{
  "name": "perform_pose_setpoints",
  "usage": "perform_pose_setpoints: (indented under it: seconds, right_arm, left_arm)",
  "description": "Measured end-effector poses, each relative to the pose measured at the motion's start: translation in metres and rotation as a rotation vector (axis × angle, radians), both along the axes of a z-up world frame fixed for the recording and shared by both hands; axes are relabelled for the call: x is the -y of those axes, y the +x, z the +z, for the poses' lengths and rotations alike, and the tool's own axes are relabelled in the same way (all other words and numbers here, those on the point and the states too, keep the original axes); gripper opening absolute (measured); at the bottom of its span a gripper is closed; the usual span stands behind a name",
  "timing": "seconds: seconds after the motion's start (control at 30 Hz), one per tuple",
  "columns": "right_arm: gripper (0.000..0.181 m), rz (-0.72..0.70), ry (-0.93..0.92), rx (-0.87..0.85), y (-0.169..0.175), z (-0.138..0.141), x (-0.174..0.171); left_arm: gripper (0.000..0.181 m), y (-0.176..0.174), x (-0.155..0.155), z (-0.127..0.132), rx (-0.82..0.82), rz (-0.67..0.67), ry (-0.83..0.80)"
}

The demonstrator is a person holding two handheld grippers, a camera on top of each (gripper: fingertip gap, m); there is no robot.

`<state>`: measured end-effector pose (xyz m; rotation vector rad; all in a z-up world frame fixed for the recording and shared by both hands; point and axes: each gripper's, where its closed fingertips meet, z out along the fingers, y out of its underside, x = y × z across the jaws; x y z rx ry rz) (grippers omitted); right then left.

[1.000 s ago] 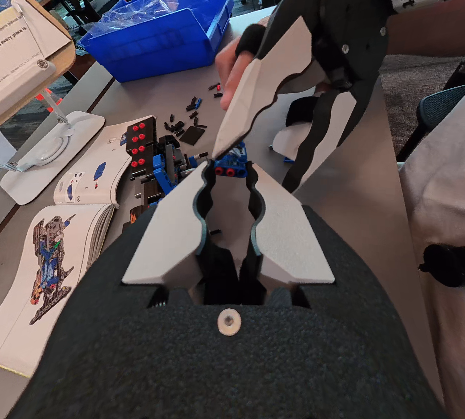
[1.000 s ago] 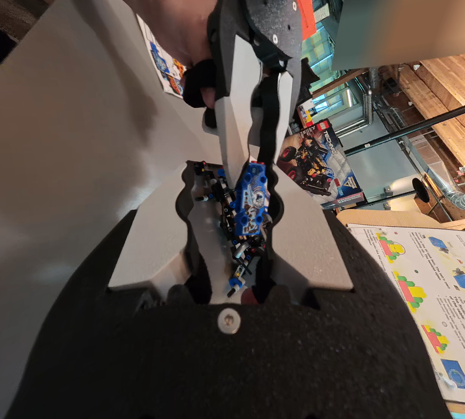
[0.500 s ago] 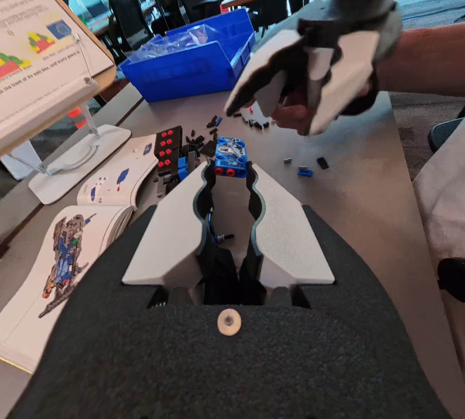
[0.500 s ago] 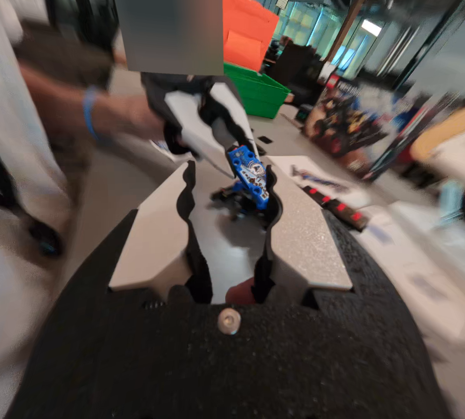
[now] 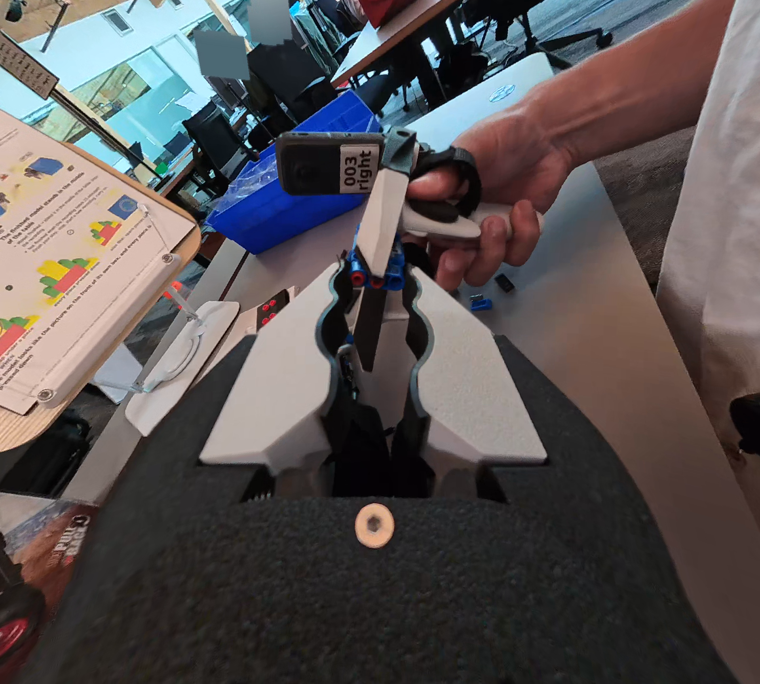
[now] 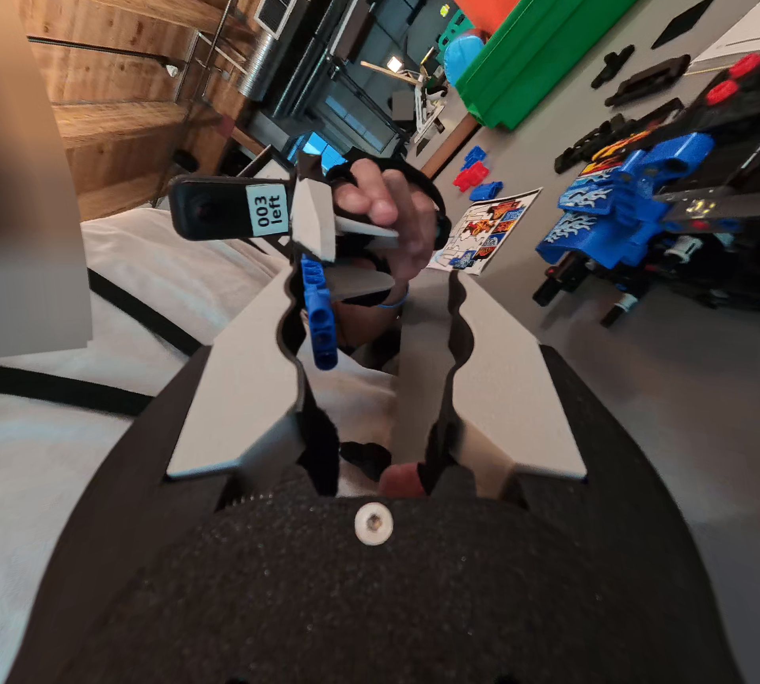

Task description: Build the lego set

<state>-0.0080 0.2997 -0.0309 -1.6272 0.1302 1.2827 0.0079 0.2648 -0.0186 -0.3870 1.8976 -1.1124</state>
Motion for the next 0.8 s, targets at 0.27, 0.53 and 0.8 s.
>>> perform_pose_setpoints:
  seconds: [0.27,0.53,0.8]
  right_arm:
    - [0.067,0.001,-0.015,0.017,0.009,-0.007,0.011]
    - [0.062,-0.016,-0.019,-0.078,0.029,-0.009,0.024]
    - [0.069,0.049,0.013,-0.095,-0.006,0.002,0.019]
  left_arm:
    - [0.022,-0.006,0.002,-0.003,-0.026,-0.005,-0.027]
    - [0.022,-0.012,-0.004,0.001,-0.028,-0.013,-0.087]
    - [0.022,-0.014,-0.001,0.001,-0.048,-0.023,-0.147]
